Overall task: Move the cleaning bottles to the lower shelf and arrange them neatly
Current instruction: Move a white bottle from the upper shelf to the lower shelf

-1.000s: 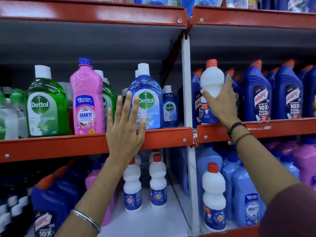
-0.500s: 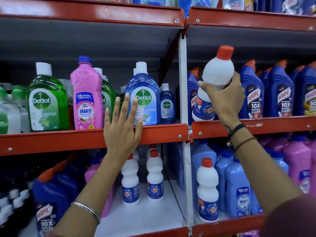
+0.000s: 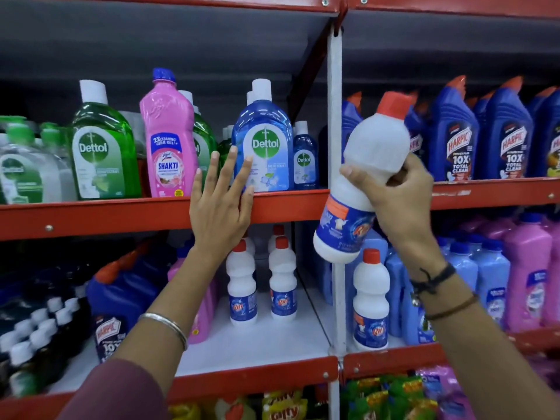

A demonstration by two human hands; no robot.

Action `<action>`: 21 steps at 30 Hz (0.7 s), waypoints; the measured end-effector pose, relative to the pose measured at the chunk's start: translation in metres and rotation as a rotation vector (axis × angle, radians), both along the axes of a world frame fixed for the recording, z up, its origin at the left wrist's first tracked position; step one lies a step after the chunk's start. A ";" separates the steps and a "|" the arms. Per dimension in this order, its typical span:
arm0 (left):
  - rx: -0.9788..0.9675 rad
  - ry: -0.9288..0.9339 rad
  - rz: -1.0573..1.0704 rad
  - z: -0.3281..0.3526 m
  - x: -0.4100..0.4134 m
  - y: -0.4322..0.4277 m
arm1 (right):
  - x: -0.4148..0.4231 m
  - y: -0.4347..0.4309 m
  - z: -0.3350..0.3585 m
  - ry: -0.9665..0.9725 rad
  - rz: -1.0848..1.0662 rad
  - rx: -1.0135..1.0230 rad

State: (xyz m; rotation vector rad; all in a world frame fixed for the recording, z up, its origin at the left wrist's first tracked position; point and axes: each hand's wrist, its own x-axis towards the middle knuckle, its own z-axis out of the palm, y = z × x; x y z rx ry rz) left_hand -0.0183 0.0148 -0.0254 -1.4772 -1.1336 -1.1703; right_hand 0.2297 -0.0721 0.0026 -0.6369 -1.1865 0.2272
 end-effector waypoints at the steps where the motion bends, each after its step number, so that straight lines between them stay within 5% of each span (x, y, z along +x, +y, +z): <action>1: 0.001 -0.015 -0.002 -0.001 0.000 0.000 | -0.005 0.000 -0.012 -0.003 0.040 -0.016; 7: 0.022 -0.023 0.000 -0.003 -0.001 0.003 | -0.037 0.020 -0.089 -0.084 0.169 -0.174; 21: 0.106 -0.039 0.022 -0.004 -0.001 0.009 | -0.089 0.092 -0.199 -0.193 0.076 -0.445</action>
